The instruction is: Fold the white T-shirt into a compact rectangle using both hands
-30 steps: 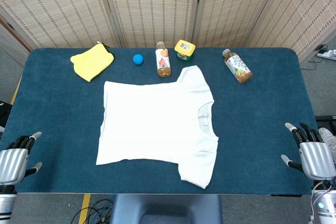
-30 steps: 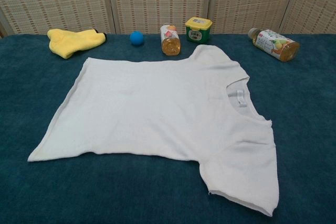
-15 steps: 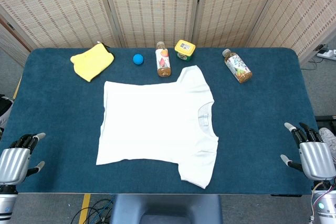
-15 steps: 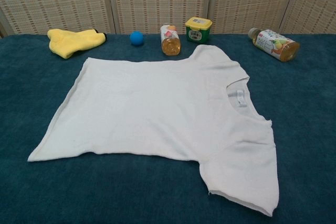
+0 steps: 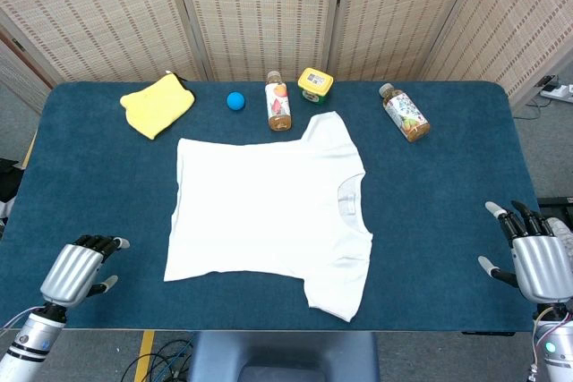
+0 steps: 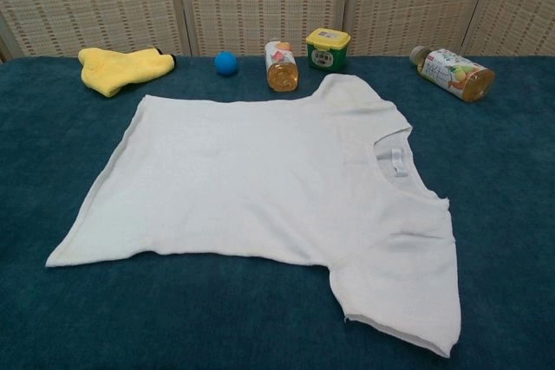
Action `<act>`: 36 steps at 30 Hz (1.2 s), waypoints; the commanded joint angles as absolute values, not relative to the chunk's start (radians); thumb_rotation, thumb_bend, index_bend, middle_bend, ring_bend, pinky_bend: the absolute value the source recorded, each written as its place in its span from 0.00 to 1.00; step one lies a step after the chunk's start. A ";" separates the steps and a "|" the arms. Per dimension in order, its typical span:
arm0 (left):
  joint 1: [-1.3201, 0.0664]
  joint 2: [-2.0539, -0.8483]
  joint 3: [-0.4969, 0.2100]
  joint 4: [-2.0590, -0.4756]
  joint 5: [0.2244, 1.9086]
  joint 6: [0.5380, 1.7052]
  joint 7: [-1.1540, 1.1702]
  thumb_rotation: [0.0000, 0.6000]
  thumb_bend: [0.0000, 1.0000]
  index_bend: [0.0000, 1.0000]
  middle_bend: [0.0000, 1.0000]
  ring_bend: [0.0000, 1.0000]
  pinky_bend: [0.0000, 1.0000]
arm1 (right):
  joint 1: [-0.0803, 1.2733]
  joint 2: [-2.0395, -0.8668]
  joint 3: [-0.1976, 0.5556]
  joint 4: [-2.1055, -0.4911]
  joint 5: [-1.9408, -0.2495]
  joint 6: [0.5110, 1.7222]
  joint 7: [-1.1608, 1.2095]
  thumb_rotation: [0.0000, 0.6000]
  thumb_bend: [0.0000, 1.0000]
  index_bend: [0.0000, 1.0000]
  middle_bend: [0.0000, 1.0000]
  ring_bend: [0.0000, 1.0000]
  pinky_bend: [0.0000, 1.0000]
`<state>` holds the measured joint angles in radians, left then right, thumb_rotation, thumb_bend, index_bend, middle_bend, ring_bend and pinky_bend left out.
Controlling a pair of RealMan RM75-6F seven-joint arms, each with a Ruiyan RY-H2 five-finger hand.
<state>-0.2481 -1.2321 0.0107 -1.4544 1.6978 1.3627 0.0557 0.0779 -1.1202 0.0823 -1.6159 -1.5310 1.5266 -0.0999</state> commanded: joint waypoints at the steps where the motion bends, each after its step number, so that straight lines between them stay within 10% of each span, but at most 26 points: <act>1: -0.284 -1.263 0.030 -1.417 1.730 1.324 0.045 1.00 0.17 0.39 0.55 0.52 0.64 | 0.078 -1.120 0.083 -1.617 -1.531 1.527 -0.101 1.00 0.15 0.15 0.26 0.17 0.20; 9: -0.364 -1.344 0.047 -1.343 1.767 1.235 0.045 1.00 0.16 0.41 0.79 0.74 0.89 | 0.085 -1.124 0.082 -1.616 -1.533 1.517 -0.100 1.00 0.15 0.15 0.26 0.17 0.20; 36: -0.429 -1.474 0.054 -1.279 1.657 1.118 0.090 1.00 0.16 0.42 0.84 0.77 0.91 | 0.073 -1.134 0.076 -1.598 -1.514 1.517 -0.083 1.00 0.15 0.15 0.26 0.17 0.20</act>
